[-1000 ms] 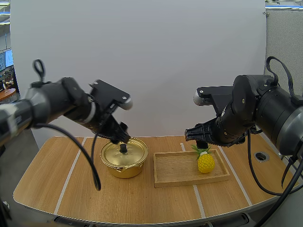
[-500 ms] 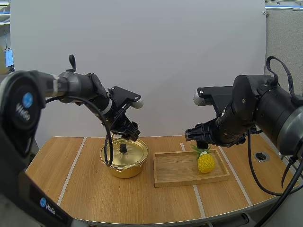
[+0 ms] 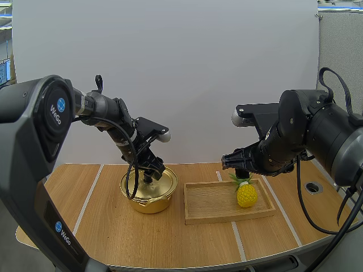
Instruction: Open the pot, put the pineapple inside, and close it
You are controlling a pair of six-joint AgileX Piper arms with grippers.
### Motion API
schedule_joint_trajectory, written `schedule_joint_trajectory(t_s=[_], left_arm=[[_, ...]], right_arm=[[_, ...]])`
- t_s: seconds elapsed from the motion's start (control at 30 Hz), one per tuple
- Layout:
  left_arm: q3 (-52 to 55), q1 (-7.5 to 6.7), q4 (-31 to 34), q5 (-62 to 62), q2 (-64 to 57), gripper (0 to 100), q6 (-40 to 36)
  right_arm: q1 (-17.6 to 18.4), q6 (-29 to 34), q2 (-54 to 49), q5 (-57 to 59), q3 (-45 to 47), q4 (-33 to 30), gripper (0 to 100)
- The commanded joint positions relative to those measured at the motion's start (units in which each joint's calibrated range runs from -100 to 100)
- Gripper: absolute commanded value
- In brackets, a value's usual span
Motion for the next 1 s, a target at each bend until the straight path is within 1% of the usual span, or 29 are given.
schedule_joint_trajectory(t_s=[0.0, 0.5, 0.6, 0.63, 0.7, 0.83, 0.9, 0.97], left_arm=[[-0.4, -0.26, 0.6, -0.5, 0.4, 100, -0.2], [-0.4, -0.26, 0.8, -0.4, 0.6, 100, -0.2], [-0.4, -0.26, 0.9, -0.4, 0.6, 100, -1.3], [-0.4, -0.26, 0.9, -0.2, 0.6, 97, -1.3], [-0.4, -0.26, 1.1, 0.4, 0.6, 76, -1.4], [-0.4, -0.26, 2.2, 0.8, 0.6, 32, -2.5], [-0.4, -0.26, 2.5, 1.0, 0.6, 14, -2.5], [-0.4, -0.26, 2.5, 1.4, 0.6, 0, -2.5]], right_arm=[[-0.1, 0.0, -0.3, -0.2, -0.4, -0.5, 100], [-0.1, 0.0, -0.3, -0.2, -0.4, -0.5, 100], [-0.1, 0.0, -0.3, -0.2, -0.4, -0.5, 100], [-0.1, 0.0, -0.3, -0.2, -0.4, -0.5, 100], [-0.1, 0.0, -0.3, -0.2, -0.4, -0.5, 100], [-0.1, 0.0, -0.3, -0.2, -0.4, -0.5, 100], [-0.1, 0.0, -0.3, -0.2, -0.4, -0.5, 100], [-0.1, 0.0, -0.3, -0.2, -0.4, -0.5, 100]])
